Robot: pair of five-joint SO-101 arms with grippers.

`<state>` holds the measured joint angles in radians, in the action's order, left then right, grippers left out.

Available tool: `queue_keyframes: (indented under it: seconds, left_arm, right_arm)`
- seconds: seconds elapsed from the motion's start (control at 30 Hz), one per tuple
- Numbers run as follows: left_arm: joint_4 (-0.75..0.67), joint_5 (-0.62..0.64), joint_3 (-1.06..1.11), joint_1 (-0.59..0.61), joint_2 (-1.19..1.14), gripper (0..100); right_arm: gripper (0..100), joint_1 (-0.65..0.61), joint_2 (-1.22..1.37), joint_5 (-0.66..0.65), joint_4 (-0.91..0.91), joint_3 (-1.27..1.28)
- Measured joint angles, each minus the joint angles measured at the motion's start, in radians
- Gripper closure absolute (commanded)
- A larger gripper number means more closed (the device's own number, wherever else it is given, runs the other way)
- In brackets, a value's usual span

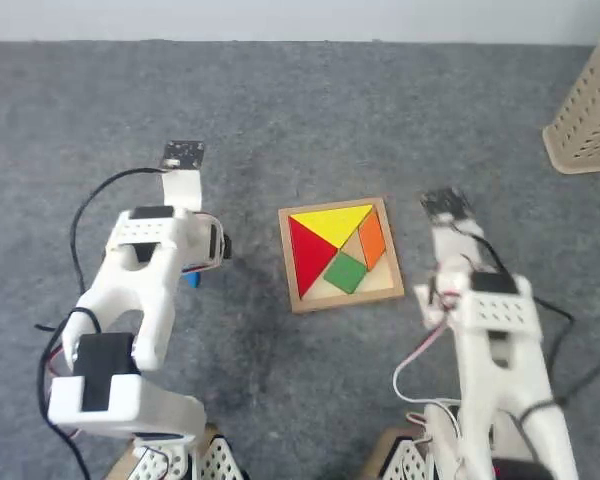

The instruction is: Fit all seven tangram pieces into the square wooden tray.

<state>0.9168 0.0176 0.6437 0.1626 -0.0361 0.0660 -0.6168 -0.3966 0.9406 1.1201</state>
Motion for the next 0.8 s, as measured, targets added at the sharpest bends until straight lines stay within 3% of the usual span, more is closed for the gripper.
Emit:
queue_keyframes:
  seconds: [0.13, 0.37, 0.57, 0.8]
  left_arm:
    - [0.121, -0.021, -0.091, 0.005, 0.000, 79]
    - [0.249, -0.038, -0.252, 0.066, 0.000, 79]
    - [0.278, -0.061, -0.261, 0.083, 0.000, 79]
    - [0.199, 0.078, -0.262, 0.094, -0.064, 79]
  right_arm:
    - [99.2, 0.080, -0.094, -0.094, -0.021, 0.121]
    - [99.2, 0.091, -0.144, -0.155, -0.058, 0.241]
    - [99.2, 0.091, -0.153, -0.158, -0.060, 0.249]
    - [99.2, 0.091, -0.155, -0.158, -0.068, 0.255]
